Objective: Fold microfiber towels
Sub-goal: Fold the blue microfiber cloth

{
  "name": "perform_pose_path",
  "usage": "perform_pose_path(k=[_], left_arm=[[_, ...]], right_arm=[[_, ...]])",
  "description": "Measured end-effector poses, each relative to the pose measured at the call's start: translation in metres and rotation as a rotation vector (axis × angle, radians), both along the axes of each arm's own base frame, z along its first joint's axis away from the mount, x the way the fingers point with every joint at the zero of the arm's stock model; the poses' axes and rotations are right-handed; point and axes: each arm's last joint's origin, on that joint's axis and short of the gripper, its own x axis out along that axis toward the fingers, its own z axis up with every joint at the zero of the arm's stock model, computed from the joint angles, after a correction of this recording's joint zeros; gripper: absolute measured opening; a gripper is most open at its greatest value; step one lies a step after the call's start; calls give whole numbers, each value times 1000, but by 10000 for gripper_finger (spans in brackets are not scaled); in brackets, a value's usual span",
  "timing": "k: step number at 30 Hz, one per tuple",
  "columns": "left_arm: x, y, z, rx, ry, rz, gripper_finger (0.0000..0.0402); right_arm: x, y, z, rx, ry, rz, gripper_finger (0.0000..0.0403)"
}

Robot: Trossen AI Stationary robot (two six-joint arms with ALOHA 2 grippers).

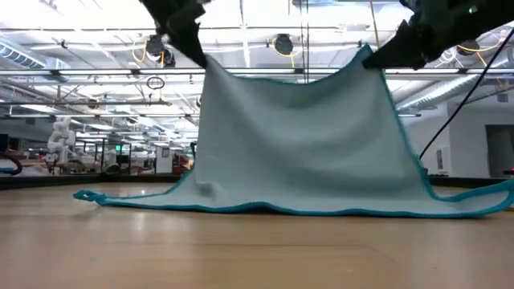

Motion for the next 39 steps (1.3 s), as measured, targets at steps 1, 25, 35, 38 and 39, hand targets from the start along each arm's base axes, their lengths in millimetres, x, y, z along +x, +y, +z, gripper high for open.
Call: perform_pose_path(k=[1, 25, 35, 38, 39], left_arm=[[2, 8, -3, -28, 12, -13, 3], [-5, 56, -41, -179, 124, -133, 6], [-7, 42, -67, -249, 133, -154, 10], [-7, 36, -73, -271, 124, -171, 13], [-7, 34, -75, -279, 127, -177, 13]], right_arm=[[0, -1, -2, -2, 8, -6, 6], [-9, -24, -44, -20, -40, -125, 6], [-15, -19, -64, 236, -179, 79, 6], [-18, -19, -72, 286, -166, 83, 6], [-19, -19, -75, 301, -162, 78, 6]])
